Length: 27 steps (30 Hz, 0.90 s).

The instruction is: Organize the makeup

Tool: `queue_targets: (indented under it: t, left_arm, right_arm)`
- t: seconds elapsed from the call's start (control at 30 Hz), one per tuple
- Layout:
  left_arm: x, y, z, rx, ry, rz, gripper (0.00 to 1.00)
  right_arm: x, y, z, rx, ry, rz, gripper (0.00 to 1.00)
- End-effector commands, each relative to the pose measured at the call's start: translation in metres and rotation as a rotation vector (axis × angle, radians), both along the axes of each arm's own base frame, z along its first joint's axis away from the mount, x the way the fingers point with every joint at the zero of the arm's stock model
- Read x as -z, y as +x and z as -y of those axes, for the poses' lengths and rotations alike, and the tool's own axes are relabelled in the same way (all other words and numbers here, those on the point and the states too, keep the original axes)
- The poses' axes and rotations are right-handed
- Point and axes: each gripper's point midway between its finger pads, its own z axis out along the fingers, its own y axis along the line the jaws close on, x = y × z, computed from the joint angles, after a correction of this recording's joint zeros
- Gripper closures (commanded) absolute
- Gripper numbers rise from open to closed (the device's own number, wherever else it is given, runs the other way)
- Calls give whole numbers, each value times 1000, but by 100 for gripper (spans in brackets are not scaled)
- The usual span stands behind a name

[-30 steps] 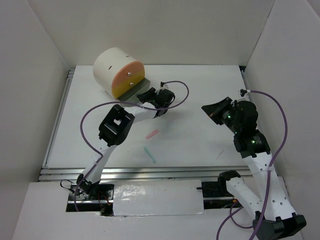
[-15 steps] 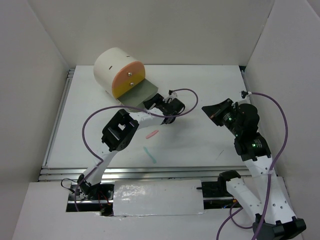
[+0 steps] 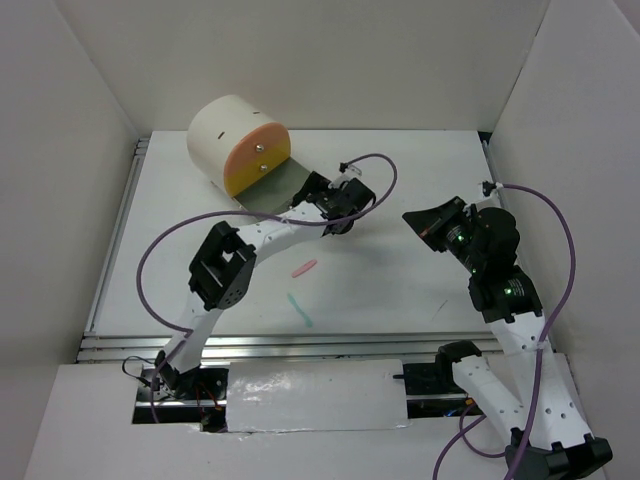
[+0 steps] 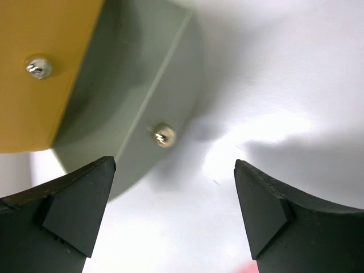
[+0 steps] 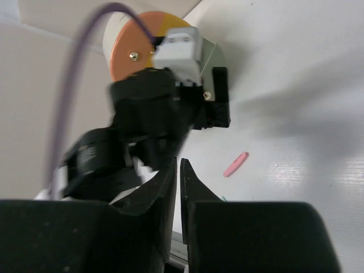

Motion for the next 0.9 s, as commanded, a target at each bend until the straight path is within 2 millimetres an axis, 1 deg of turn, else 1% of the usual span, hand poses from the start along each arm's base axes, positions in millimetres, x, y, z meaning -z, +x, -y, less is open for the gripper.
queue_targets:
  t: [0.0,0.03,0.07,0.1,0.13,0.17,0.2,0.23,0.27,0.3,0.33,0.4,0.43,0.47,0.5,0.53,0.57,0.6,0.63,0.67,0.87]
  left_arm:
    - [-54,-37,36,92,-315,-113,1]
    - [-51,-48,41,125,-352,-171,1]
    - [-49,-59,46,160,-391,-224,1]
    - [-47,-71,49,178,-427,-273,1]
    - [-40,-94,52,243,-485,-361,1]
    - [-40,-106,54,283,-513,-393,0]
    - [-37,-115,53,310,-534,-418,1]
    - [-35,-132,54,367,-581,-458,1]
    - [-33,-137,50,383,-587,-465,0]
    - [-36,-142,45,399,-595,-462,1]
    - [-20,-150,40,409,-587,-498,1]
    - [-8,-151,30,421,-578,-513,2]
    - [7,-157,23,419,-575,-549,3]
    - [10,-151,24,434,-614,-551,3]
    - [23,-154,19,424,-612,-572,4]
    - [28,-153,18,427,-626,-583,5]
    - [32,-147,17,431,-643,-579,5]
    - [43,-146,14,416,-633,-598,6]
    - [48,-143,10,404,-631,-601,6]
    - [57,-141,9,392,-622,-613,7]
    - [75,-130,8,387,-620,-622,7]
  right_arm:
    - [-24,-5,0,-8,-11,73,85]
    - [-25,-6,1,-9,-16,74,79]
    - [-27,-6,1,-11,-29,80,70]
    - [-29,-6,1,-16,-35,83,54]
    - [-33,-8,1,-19,-41,89,45]
    - [-34,-7,1,-20,-46,84,36]
    - [-40,-8,1,-22,-50,91,25]
    - [-39,-9,0,-29,-53,80,21]
    - [-39,-9,0,-36,-60,75,18]
    - [-41,-9,-1,-39,-63,78,14]
    - [-42,-10,-1,-46,-65,78,12]
    - [-42,-10,-2,-51,-68,74,10]
    - [-42,-10,-3,-55,-70,76,10]
    - [-41,-9,-2,-54,-71,71,10]
    - [-41,-9,-3,-55,-71,71,10]
    - [-41,-8,-3,-57,-71,68,10]
    - [-40,-8,-4,-62,-71,64,10]
    - [-42,-7,-4,-63,-70,67,10]
    - [-43,-6,-5,-66,-70,65,10]
    - [-45,-6,-6,-73,-65,69,10]
    - [-52,-5,-8,-83,-60,79,10]
